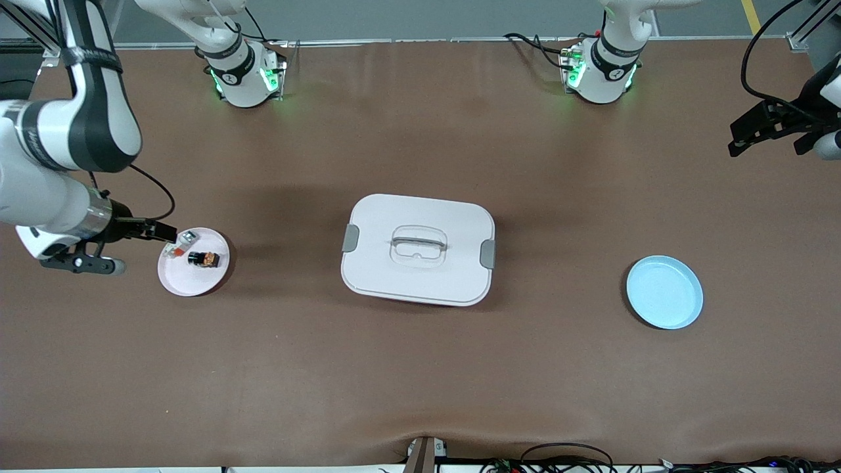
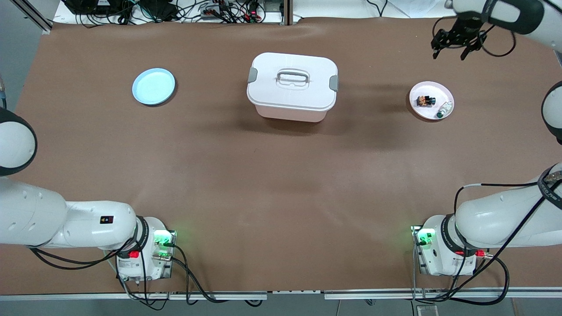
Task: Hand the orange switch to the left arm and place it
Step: 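Lower the right gripper onto the white plate and grasp the orange switch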
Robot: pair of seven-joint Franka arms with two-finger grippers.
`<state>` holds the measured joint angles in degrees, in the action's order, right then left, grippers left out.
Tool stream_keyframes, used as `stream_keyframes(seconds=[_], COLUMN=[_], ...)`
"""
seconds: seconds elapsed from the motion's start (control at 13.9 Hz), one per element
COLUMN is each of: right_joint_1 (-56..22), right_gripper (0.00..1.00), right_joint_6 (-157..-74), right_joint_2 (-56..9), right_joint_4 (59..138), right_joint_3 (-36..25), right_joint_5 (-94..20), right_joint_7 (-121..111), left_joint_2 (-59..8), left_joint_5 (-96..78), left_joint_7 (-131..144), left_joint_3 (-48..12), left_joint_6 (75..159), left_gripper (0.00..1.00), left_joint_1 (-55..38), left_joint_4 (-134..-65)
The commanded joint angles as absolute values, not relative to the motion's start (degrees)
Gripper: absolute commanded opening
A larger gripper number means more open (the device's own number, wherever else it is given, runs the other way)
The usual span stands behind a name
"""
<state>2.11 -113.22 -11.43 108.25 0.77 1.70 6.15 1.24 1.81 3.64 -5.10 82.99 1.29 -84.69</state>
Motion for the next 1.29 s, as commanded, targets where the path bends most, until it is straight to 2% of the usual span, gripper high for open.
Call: stream_keyframes(seconds=[0.0,0.14,0.58,1.22], right_joint_1=[2.5,3.5,4.7,4.1], right_gripper=[1.0,1.0,1.0,1.0], right_joint_6=[-119.6,-124.4,-131.1,-132.5], right_joint_2=[-12.5,-14.2,-20.8,-26.3], right_joint_4=[112.3,114.8,114.9,115.7], right_joint_3=[0.8,0.7,0.7,0.7], right_joint_5=[2.7,3.2,3.2,4.7], right_joint_7=[6.1,6.0,5.9,4.6], left_joint_2=[1.3,1.8,1.8,1.0], left_joint_5=[2.8,2.8,1.6,1.6], left_joint_7=[4.0,4.0,3.8,3.9], left_joint_3=[-5.4,-5.7,-5.8,-5.7], left_joint_6=[82.1,82.1,82.2,82.3], left_gripper=[1.0,1.0,1.0,1.0], left_joint_1=[1.2,1.1,1.1,1.3], left_joint_4=[-84.3,-84.2,-84.1,-84.7])
